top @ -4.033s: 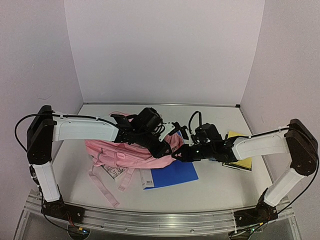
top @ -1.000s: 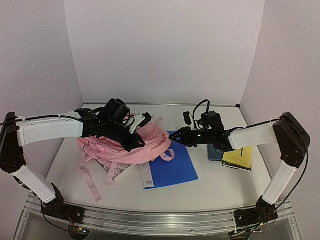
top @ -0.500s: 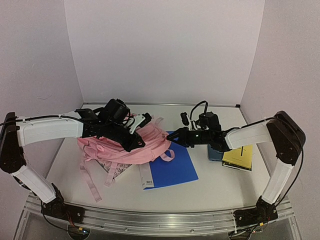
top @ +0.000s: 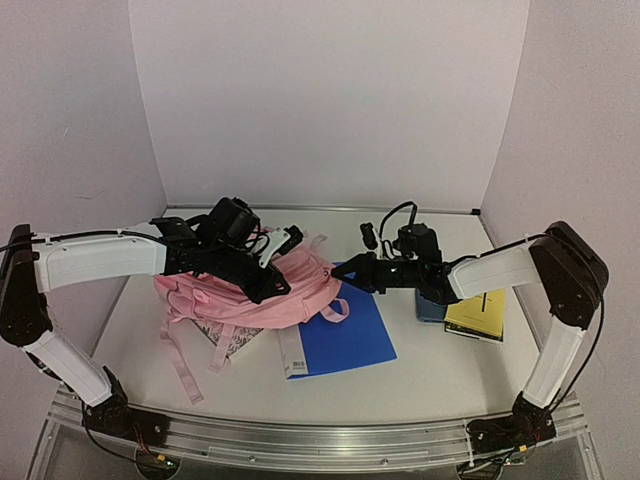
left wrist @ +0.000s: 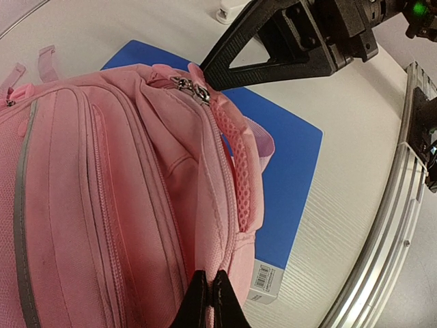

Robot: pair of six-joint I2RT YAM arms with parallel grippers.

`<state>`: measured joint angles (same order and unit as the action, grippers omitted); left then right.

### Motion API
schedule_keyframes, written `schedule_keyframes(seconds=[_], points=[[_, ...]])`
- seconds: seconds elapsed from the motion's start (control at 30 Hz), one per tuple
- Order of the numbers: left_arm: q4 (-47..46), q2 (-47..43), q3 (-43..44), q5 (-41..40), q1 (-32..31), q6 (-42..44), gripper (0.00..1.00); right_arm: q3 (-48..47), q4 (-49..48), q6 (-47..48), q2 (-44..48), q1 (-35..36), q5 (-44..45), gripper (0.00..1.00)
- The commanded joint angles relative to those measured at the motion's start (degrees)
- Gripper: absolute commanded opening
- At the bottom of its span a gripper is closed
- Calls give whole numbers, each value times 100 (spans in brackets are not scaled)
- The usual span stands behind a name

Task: Pack the student bag
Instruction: Unzip the student bag at the center of the board.

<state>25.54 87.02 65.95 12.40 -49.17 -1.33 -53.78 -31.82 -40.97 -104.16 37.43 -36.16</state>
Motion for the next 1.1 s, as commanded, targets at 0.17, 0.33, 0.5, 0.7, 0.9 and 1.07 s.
schedule_keyframes(seconds=[0.17,0.33,0.5,0.7,0.9,1.07], points=[[-265,-212,49,122,29,-34,0,-123,-597,-171,8,40,-180,23],[-276,-218,55,130,31,-42,0,-116,-663,-208,-79,41,-166,22],[-269,-220,58,130,30,-42,0,-140,-813,-301,-199,37,-171,26],[-261,-212,68,138,30,-42,0,-219,-863,-334,-342,37,-162,27],[-269,-192,70,148,30,-50,0,-231,-990,-386,-414,36,-154,27],[-262,-194,67,164,26,-58,0,-282,-1053,-428,-498,36,-141,28]])
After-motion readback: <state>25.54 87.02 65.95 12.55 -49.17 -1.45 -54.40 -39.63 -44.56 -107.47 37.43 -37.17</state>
